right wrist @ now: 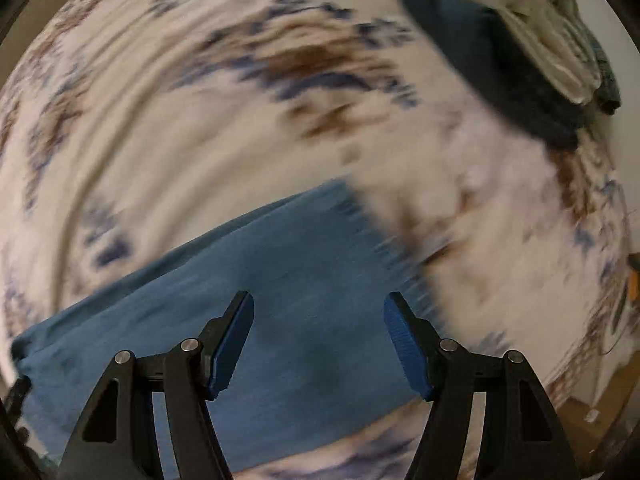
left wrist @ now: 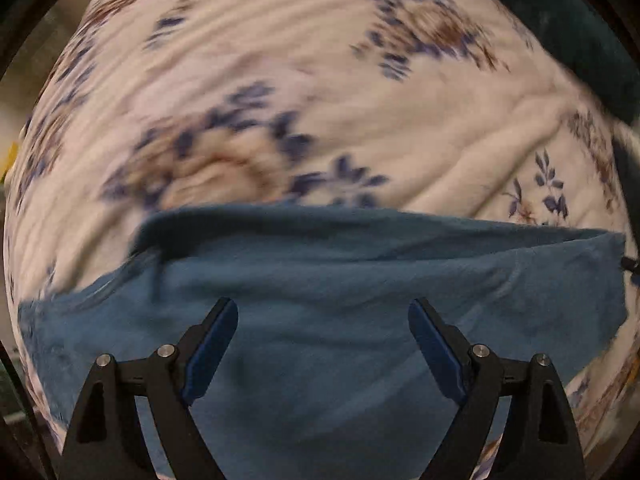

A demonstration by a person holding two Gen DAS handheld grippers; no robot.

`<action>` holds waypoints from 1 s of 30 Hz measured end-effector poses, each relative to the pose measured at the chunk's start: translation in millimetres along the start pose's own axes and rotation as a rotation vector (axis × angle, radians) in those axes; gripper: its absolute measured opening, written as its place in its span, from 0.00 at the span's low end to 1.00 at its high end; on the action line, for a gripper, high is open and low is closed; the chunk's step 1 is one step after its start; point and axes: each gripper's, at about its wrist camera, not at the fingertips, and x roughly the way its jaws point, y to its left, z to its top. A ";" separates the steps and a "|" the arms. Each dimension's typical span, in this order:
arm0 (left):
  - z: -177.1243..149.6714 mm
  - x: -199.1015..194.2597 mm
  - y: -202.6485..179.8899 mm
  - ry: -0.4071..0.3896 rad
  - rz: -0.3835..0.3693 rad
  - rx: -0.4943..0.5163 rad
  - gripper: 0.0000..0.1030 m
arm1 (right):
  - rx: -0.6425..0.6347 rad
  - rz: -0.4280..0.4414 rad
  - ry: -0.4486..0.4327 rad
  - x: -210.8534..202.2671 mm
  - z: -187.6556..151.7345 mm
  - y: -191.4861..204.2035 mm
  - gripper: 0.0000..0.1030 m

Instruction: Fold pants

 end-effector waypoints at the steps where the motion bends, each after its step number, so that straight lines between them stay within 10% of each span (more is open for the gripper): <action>1: 5.4 6.0 -9.5 0.004 0.019 0.021 0.85 | -0.012 -0.006 0.007 7.9 7.2 -7.6 0.68; 6: 23.9 32.2 -34.9 0.032 0.090 0.102 0.82 | -0.132 -0.008 0.028 37.9 32.6 -17.2 0.63; 8: 27.6 38.4 -37.1 0.039 0.079 0.127 0.49 | -0.193 -0.013 0.011 41.3 34.9 -10.1 0.24; 11: 28.1 38.8 -44.2 0.027 0.060 0.174 0.04 | -0.246 -0.026 -0.041 33.1 31.2 0.6 0.16; 25: 55.3 -6.8 -4.2 -0.134 0.103 0.059 0.02 | -0.134 0.071 -0.302 -60.6 2.5 -14.9 0.14; 30: 37.6 0.8 2.4 -0.054 0.022 -0.029 0.19 | -0.082 0.057 -0.056 4.7 32.0 -7.1 0.16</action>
